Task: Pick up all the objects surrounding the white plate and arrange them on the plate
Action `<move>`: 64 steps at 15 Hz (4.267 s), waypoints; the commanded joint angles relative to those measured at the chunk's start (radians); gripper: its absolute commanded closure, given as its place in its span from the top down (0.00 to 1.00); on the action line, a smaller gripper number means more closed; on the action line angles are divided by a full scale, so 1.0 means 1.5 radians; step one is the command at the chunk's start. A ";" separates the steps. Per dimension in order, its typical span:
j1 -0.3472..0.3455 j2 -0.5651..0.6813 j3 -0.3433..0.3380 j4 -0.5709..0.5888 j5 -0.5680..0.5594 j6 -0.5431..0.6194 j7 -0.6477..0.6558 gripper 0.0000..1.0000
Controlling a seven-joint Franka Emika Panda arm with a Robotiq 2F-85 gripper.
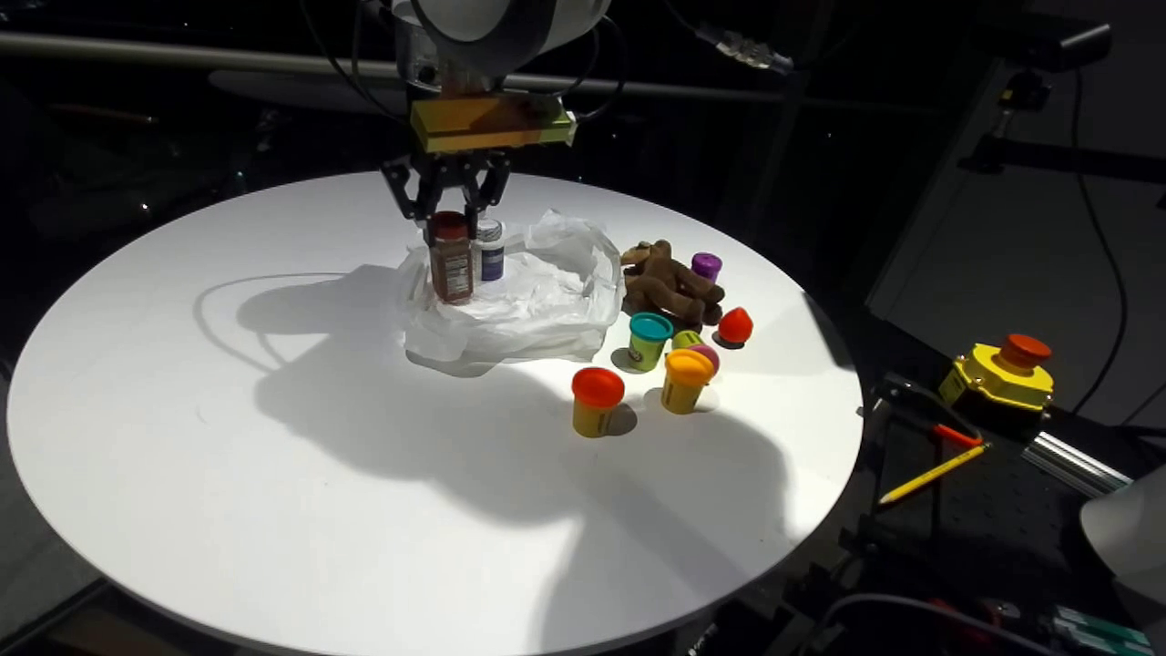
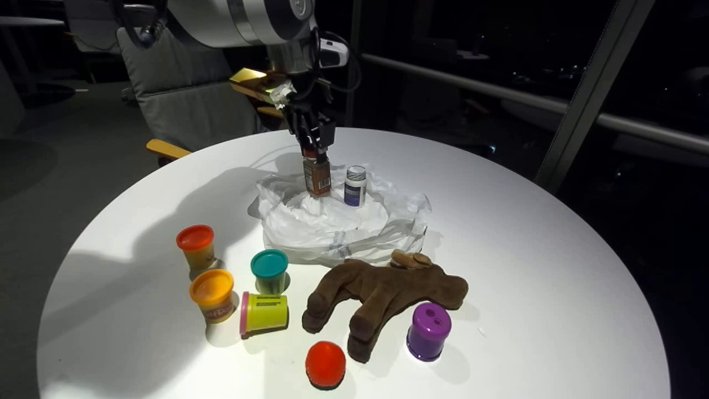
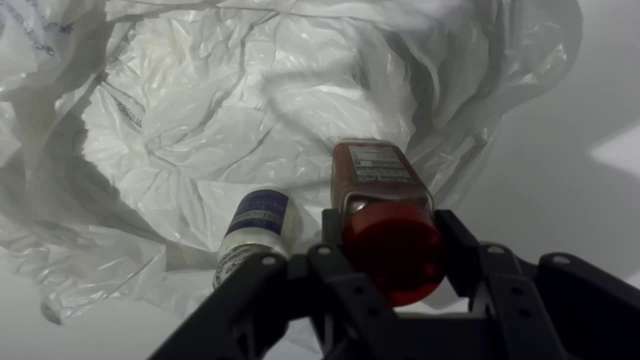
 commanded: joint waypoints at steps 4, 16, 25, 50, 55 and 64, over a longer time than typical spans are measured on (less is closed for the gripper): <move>0.010 0.014 -0.029 0.034 -0.012 -0.026 0.021 0.25; -0.023 -0.184 0.008 -0.172 0.023 -0.012 -0.033 1.00; -0.079 -0.351 0.109 -0.488 0.198 0.006 -0.186 1.00; 0.234 -0.212 -0.108 -0.540 -0.206 0.262 0.220 0.58; 0.236 -0.287 -0.109 -0.552 -0.204 0.224 0.222 0.27; 0.071 -0.317 0.053 -0.361 -0.176 0.079 0.210 0.26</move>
